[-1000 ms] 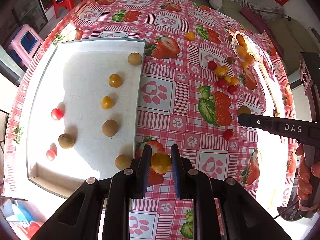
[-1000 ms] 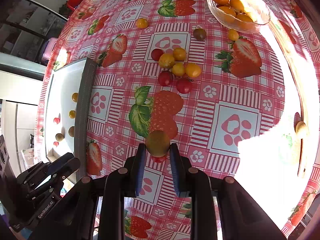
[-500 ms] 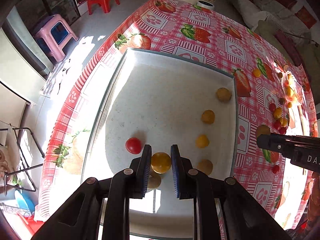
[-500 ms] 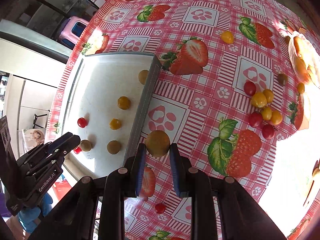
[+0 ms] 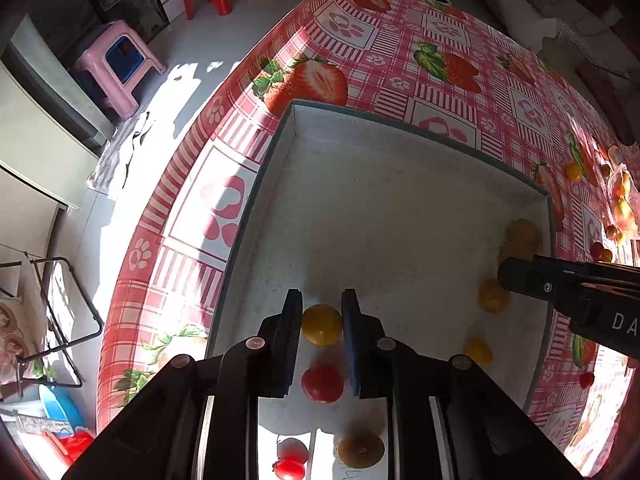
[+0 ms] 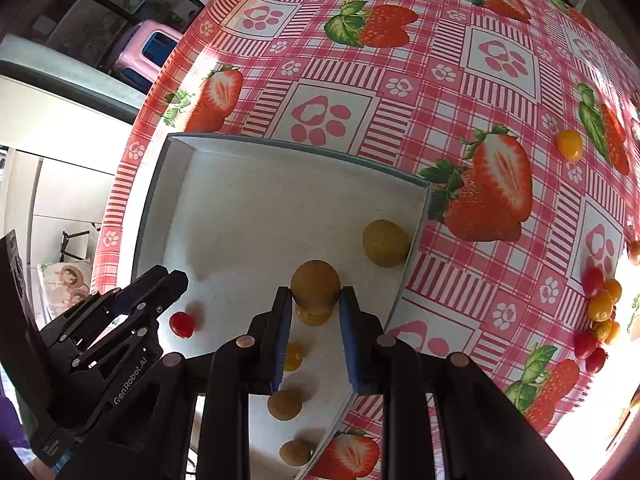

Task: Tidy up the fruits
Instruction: 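Carry both fruits into the white tray and open both tools, then move both tools back over the loose fruits beside the wooden spatula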

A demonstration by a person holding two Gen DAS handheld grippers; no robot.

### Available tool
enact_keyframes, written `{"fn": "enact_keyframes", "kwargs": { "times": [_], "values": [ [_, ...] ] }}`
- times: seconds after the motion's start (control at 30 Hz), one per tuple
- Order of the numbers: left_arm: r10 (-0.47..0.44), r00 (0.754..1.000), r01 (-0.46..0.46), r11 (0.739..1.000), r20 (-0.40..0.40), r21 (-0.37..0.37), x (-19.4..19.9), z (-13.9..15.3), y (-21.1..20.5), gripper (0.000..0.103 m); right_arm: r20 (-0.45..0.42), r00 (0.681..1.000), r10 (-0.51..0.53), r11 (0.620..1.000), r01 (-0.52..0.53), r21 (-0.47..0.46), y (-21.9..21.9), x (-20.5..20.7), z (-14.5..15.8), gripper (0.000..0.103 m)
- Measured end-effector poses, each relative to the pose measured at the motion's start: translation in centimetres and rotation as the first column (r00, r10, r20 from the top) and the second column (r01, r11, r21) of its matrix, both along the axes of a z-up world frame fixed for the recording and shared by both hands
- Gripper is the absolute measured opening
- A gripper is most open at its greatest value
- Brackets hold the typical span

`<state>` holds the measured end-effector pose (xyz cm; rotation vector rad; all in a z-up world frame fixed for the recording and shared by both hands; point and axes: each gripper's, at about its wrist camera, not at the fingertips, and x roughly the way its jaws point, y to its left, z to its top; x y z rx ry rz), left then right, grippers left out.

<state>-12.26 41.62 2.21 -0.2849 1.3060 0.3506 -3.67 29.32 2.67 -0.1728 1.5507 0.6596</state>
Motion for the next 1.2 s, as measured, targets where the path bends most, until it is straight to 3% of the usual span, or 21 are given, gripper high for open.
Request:
{"fn": "enact_keyframes", "kwargs": {
  "times": [0.4,0.43,0.47,0.5,0.6,0.77,0.83,0.9,1.2],
  "values": [
    [-0.023,0.999,0.023,1.0,-0.029,0.013,-0.2,-0.9,0.0,0.025,0.013,0.999,0.04,0.998,-0.04,-0.052,2.1,0.0,-2.2,0.028],
    [-0.024,0.999,0.024,1.0,-0.03,0.019,-0.2,-0.9,0.0,0.031,0.015,0.999,0.043,0.998,-0.042,-0.053,2.1,0.0,-2.2,0.028],
    [-0.02,0.999,0.021,1.0,-0.028,0.022,-0.3,-0.8,0.0,0.058,0.014,0.999,0.045,0.998,-0.044,-0.054,2.1,-0.2,-2.2,0.028],
    [-0.016,1.0,0.016,0.999,-0.011,0.028,-0.4,-0.5,0.0,0.072,0.012,0.999,0.047,0.998,-0.046,-0.053,2.0,-0.5,-2.1,0.028],
    [-0.025,1.0,0.025,0.999,-0.002,0.04,-0.5,-0.1,-0.5,0.072,-0.001,0.999,0.054,0.998,-0.054,-0.044,2.1,-0.8,-2.1,0.034],
    [-0.019,1.0,0.02,0.999,-0.025,0.039,-0.7,-0.1,-0.8,0.072,0.002,0.999,0.033,0.999,-0.033,-0.017,1.4,-0.8,-0.6,0.053],
    [-0.021,0.999,0.022,0.999,-0.028,0.044,-1.0,0.1,-1.0,0.072,0.006,1.0,0.02,1.0,-0.02,0.008,0.9,-0.8,0.5,0.072],
    [-0.029,0.999,0.031,0.998,-0.038,0.053,-1.3,0.4,-1.4,0.072,0.012,1.0,0.001,0.999,-0.001,0.043,0.4,-0.8,1.5,0.081],
    [-0.111,0.993,0.114,0.991,-0.044,0.065,-1.9,1.7,-5.1,0.072,0.036,0.995,-0.097,0.993,0.095,0.066,-4.9,-1.3,4.1,0.081]
  ]
}}
